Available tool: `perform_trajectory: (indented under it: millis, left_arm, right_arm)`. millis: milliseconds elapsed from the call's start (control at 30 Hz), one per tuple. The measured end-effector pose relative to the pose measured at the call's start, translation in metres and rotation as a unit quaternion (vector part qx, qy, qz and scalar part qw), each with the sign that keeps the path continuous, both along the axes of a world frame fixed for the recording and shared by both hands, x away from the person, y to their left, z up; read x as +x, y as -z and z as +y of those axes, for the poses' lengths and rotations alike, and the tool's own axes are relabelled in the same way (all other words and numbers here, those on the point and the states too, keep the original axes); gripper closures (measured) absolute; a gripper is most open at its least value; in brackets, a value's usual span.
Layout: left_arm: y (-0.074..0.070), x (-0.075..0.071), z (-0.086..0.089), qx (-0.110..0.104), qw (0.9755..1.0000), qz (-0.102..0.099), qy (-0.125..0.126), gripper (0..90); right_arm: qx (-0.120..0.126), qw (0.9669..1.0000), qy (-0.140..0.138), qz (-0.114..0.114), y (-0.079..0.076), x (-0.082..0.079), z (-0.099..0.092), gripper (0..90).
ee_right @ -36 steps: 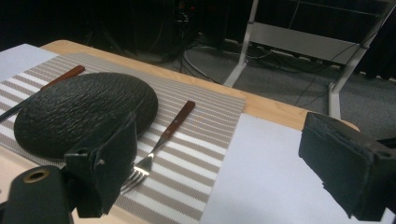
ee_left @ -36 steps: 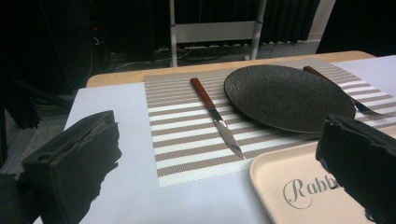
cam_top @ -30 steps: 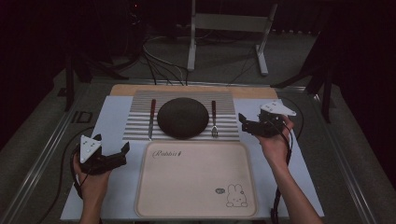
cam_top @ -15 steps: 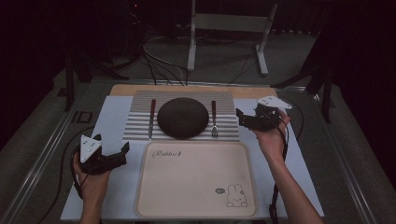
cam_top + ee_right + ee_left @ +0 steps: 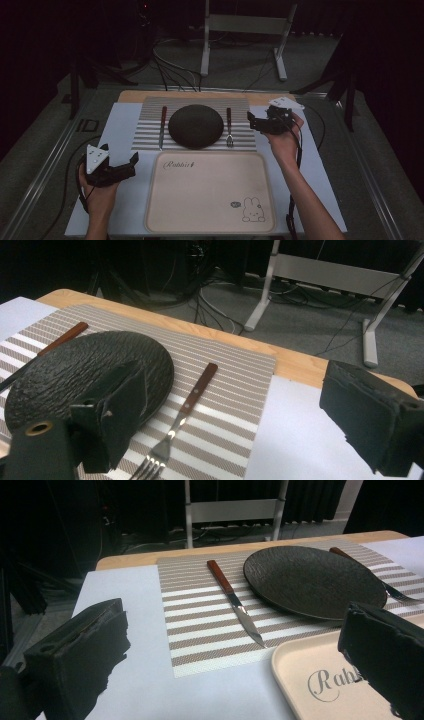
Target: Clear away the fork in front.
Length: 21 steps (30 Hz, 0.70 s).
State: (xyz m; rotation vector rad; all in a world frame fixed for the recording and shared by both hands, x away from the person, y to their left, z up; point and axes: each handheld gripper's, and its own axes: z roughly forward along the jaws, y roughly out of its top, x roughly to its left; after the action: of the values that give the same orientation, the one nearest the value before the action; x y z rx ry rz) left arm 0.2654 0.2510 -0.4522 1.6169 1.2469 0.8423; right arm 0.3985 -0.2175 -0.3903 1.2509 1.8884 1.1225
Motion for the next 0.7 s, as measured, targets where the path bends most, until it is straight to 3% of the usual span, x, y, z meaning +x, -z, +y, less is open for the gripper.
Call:
perform_trajectory:
  millis: [700]
  left_arm:
    - [0.001,0.001,0.0,0.002,1.0,0.003,0.001,0.3]
  right_arm:
    - [-0.004,1.0,0.003,0.005,-0.009,0.034,0.034,11.4]
